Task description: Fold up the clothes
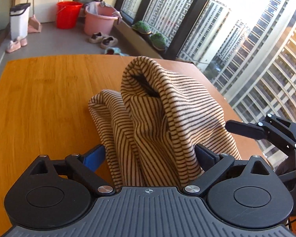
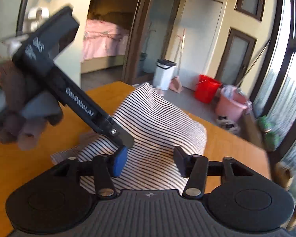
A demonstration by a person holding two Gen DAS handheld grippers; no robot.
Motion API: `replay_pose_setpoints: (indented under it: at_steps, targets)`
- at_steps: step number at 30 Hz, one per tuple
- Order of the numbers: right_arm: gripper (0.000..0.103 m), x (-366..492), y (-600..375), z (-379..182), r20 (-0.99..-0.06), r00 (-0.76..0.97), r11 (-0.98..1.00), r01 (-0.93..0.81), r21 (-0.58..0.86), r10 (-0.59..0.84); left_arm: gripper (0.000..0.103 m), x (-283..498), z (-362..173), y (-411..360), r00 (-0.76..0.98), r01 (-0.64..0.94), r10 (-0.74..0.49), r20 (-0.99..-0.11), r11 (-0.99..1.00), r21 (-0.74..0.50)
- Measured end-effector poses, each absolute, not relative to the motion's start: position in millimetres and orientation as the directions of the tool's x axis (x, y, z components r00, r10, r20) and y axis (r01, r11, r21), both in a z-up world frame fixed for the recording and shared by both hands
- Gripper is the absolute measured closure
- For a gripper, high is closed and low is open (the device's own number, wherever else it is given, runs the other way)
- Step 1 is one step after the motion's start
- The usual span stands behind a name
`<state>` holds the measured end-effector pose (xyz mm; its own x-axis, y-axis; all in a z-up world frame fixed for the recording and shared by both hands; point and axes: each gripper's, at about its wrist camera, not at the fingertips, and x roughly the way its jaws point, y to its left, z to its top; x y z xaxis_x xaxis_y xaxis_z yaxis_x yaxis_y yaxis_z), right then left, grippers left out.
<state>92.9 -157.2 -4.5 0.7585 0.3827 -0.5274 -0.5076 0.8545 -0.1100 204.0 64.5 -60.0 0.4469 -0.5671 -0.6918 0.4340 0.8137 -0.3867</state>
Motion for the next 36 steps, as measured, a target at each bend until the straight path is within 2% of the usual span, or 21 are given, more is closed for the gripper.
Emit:
replay_pose_setpoints:
  at_steps: [4,7,11,14,19,25,31,36]
  targets:
    - [0.024,107.4,-205.9,-6.9,-0.510,0.760,0.908,-0.400,0.122,0.404,0.005,201.4,-63.1,75.4,0.428,0.421,-0.597,-0.679,0.796,-0.434]
    - [0.023,128.2,-232.1,-27.7,-0.535,0.724,0.899,-0.323,0.296,0.436,0.008,201.9,-67.2,78.6,0.411,0.402,-0.632,-0.657,0.773,-0.491]
    - [0.021,145.8,-238.6,-50.3,-0.516,0.666,0.830,-0.312,0.462,0.538,0.016,203.1,-69.6,78.2,0.412,0.394,-0.655,-0.633,0.755,-0.524]
    - [0.018,148.4,-229.6,-56.9,-0.523,0.641,0.816,-0.327,0.477,0.562,0.025,200.7,-70.0,77.8,0.436,0.387,-0.642,-0.631,0.767,-0.513]
    - [0.032,150.9,-220.8,-50.8,-0.533,0.645,0.829,-0.334,0.449,0.548,0.031,192.6,-60.4,76.8,0.476,0.394,-0.616,-0.628,0.787,-0.474]
    - [0.045,150.4,-203.2,-34.4,-0.523,0.648,0.827,-0.350,0.440,0.553,0.035,186.1,-51.2,97.1,0.504,0.376,-0.629,-0.592,0.776,-0.505]
    - [0.049,162.9,-173.7,-1.9,-0.452,0.648,0.785,-0.435,0.440,0.613,0.035,183.7,-6.4,133.2,0.609,0.374,-0.593,-0.527,0.801,-0.468]
    - [0.049,201.6,-134.9,39.7,-0.339,0.642,0.722,-0.550,0.420,0.687,0.035,204.1,32.2,166.3,0.709,0.354,-0.538,-0.457,0.831,-0.429]
